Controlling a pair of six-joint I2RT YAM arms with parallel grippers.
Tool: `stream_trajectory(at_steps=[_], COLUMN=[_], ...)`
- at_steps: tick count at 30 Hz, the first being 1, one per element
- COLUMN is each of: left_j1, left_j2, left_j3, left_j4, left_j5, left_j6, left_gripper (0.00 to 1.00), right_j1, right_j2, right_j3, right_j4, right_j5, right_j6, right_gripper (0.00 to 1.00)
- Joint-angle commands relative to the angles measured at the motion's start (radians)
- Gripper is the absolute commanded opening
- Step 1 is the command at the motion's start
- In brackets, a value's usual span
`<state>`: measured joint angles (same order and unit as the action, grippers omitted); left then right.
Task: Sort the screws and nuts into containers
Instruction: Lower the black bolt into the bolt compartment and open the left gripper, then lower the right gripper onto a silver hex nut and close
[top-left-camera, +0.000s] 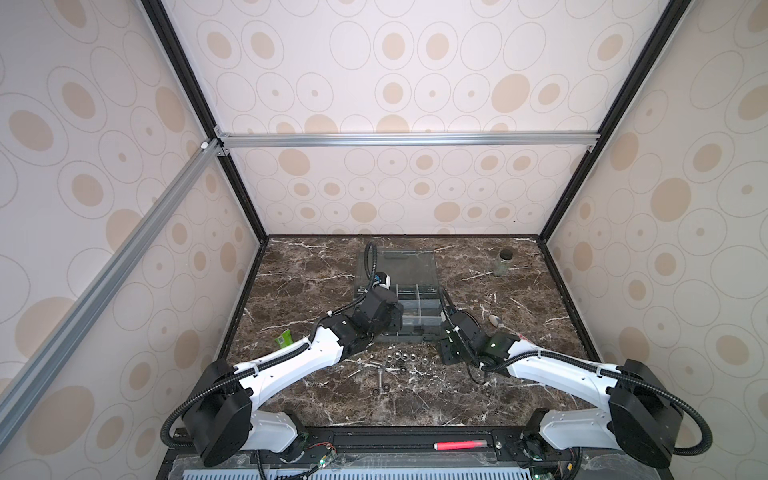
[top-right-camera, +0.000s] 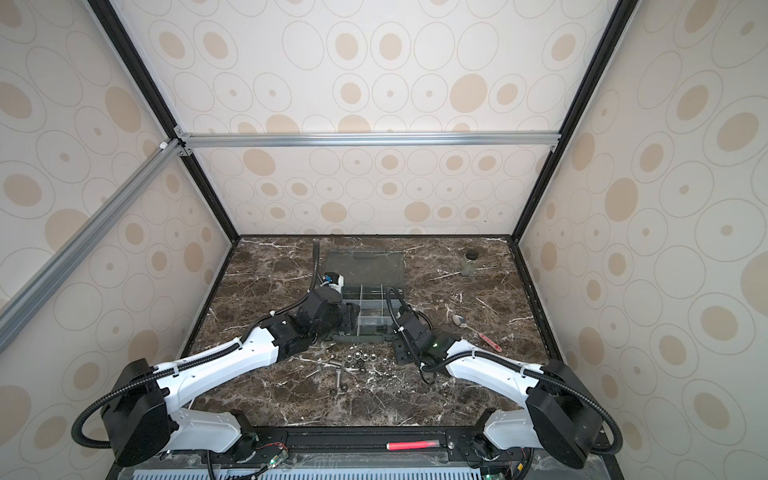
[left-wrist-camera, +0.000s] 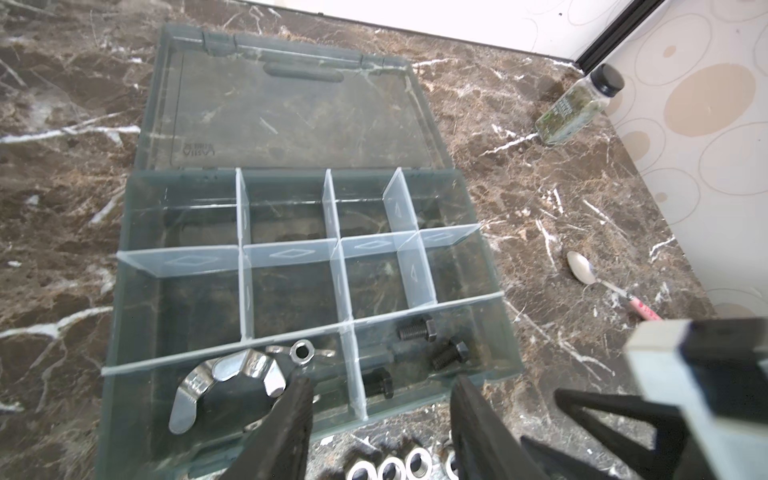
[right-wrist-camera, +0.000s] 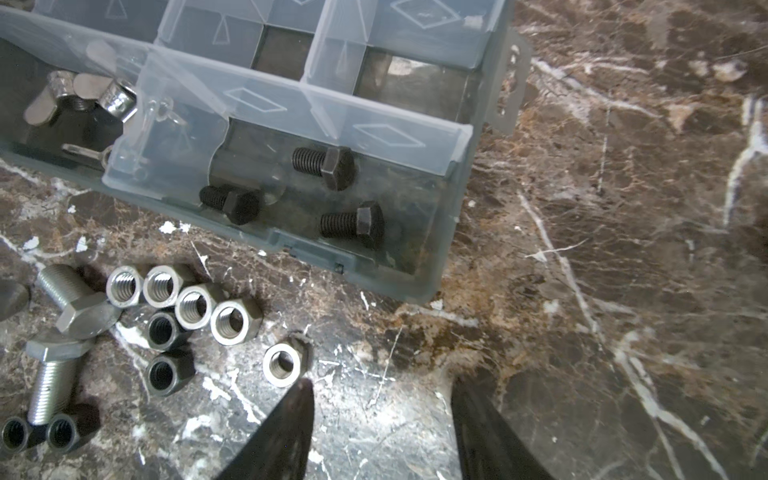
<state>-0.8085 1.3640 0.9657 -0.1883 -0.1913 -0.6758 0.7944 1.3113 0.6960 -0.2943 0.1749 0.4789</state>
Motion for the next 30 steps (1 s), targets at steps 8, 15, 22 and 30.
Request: stream_trajectory(at_steps=[8, 15, 22, 30], left_j1=[0.003, 0.005, 0.005, 0.006], left_j2=[0.078, 0.118, 0.106, 0.051], left_j3=[0.179, 0.241, 0.252, 0.228], left_j4=[-0.045, -0.066, -0.058, -0.083], left_j5=[0.027, 0.02, 0.054, 0.066], left_j6=[0.02, 0.021, 0.015, 0.062], left_gripper=[0.53, 0.53, 0.53, 0.54], right_j1=[-0.001, 0.013, 0.025, 0.048], right_j2=[0.064, 0.05, 0.031, 0.07], right_j3=[-0.011, 0.003, -0.011, 0.027], right_j4=[0.04, -0.002, -0.007, -0.043], right_j5=[-0.074, -0.091, -0.11, -0.112], right_j6=[-0.069, -0.084, -0.08, -0.059], right_gripper=[0.56, 0.55, 0.55, 0.55])
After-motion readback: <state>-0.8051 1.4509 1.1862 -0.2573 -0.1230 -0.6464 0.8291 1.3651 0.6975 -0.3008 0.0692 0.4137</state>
